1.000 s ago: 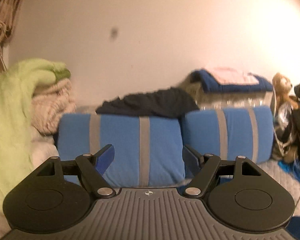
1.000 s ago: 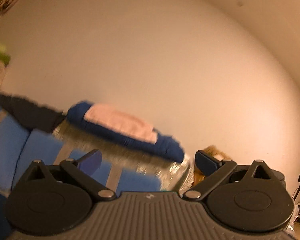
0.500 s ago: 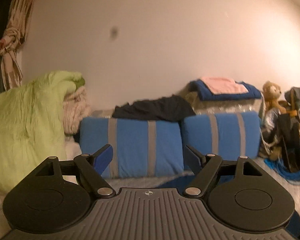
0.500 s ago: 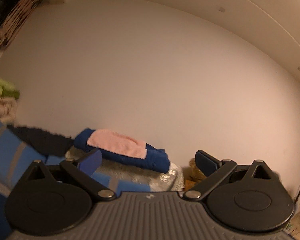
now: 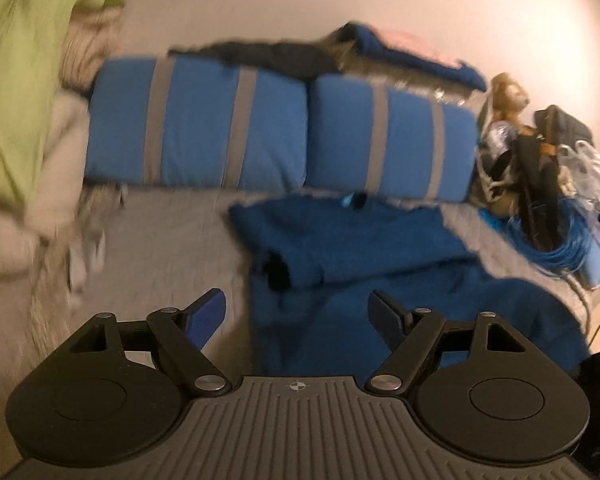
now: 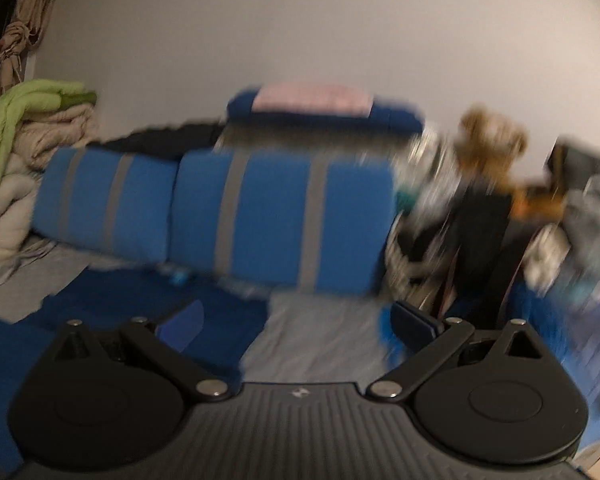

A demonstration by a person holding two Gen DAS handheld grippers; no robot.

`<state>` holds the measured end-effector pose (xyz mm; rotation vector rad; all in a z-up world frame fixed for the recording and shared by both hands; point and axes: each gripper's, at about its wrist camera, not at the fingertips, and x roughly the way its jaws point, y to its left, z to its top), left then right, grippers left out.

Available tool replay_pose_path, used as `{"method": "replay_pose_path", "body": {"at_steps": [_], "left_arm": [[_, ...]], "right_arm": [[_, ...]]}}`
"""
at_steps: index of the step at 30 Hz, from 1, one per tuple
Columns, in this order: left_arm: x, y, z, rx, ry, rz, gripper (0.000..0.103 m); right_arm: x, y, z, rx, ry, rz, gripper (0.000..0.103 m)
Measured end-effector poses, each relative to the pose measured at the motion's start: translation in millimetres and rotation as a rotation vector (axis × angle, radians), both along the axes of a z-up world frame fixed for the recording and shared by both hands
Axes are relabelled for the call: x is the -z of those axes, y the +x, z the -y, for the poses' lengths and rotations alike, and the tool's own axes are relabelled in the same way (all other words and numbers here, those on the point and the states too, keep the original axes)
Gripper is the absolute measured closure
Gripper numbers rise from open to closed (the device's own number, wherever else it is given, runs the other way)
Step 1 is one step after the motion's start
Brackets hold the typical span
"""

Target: Fold clothes

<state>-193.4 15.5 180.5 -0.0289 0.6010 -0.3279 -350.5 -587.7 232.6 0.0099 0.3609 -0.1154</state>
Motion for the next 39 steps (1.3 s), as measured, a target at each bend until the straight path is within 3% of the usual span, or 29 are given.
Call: {"method": "replay_pose_path", "body": {"at_steps": [10,15,23,29,35,37,38,39], "left_arm": [[78,24,-50,-0.030,-0.384,-0.263,0.026],[98,26,-60,-0.014,-0.515,-0.309,0.027],[106,25,-56,0.024,-0.599,-0.334,0.059],[109,25,-53,0.030,-0.639,-0.348,0.068],[100,21,-53,0.007,-0.634,-0.358,0.089],[95,19,-52,-0.002,-0.636,-0.360,0.093],[91,17,-51,0.002,-0.645,-0.356,0.093],[87,16,-50,0.006,-0.652,-0.350,0.094]], "right_arm": [[70,17,-17,-0.136,0.212,-0.167,0.001],[96,23,-20,-0.177,0.365,-0.222,0.001],[133,29,-35,-0.304,0.574,-0.337,0.005],[152,25,-38,-0.355,0.754,-0.362,0.024],[161,12,-47,-0.345,0.814,-0.380,0.059],[159,8,-44,-0.312,0.825,-0.376,0.077],[158,6,-43,-0.299,0.831,-0.377,0.081],[155,5,-44,-0.294,0.835,-0.376,0.094]]}}
